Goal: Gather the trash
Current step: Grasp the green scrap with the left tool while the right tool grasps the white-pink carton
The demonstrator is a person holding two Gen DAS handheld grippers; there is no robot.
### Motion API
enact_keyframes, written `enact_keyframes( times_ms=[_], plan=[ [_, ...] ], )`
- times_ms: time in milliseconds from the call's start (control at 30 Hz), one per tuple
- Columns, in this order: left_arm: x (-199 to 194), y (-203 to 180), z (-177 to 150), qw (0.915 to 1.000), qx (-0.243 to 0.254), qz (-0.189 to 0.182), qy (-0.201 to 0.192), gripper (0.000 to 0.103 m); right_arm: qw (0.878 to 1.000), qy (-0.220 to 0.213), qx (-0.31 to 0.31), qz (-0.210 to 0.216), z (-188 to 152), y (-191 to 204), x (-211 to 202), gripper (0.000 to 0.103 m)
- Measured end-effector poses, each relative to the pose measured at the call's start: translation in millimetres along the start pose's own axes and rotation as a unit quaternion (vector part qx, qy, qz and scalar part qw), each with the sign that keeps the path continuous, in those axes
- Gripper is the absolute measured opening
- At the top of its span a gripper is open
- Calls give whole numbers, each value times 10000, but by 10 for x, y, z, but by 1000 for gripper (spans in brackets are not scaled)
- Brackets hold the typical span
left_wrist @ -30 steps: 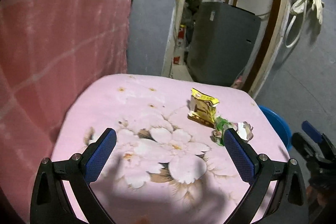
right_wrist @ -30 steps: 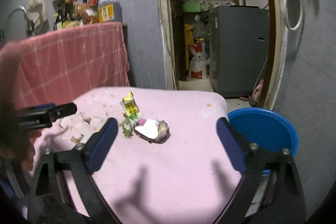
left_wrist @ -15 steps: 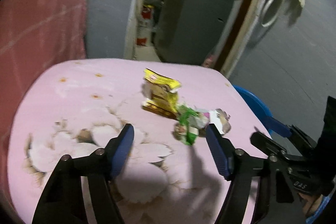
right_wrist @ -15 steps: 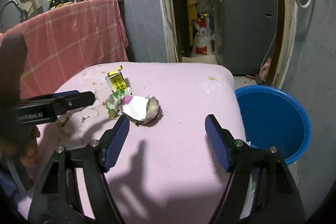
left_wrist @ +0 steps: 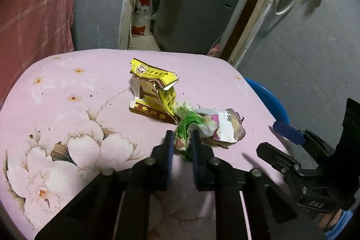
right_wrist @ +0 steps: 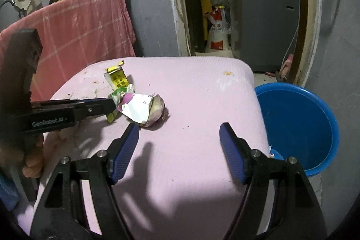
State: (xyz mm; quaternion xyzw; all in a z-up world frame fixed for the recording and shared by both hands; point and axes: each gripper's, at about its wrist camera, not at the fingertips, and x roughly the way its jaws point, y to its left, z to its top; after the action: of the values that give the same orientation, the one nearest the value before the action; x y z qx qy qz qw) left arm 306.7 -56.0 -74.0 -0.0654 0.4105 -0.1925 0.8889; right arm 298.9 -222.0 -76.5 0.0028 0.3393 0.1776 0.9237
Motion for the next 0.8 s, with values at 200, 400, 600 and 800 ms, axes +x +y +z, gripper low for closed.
enact_keyframes(
  times_ms=[200, 400, 600, 800],
  plan=[
    [-67, 86, -45, 9999, -91, 47, -56, 8, 9997, 195, -43, 156, 58, 70, 115, 72],
    [-210, 180, -142, 9996, -245, 61, -106, 8, 9987, 366, -232, 272, 127, 203, 260, 72],
    [-315, 245, -234, 9990, -354, 172, -198, 8, 9970, 565, -446, 267, 211, 298, 421, 72],
    [-315, 261, -237, 9988, -411, 185, -214, 8, 9952, 776, -569, 177, 224, 308, 505, 71]
  ],
)
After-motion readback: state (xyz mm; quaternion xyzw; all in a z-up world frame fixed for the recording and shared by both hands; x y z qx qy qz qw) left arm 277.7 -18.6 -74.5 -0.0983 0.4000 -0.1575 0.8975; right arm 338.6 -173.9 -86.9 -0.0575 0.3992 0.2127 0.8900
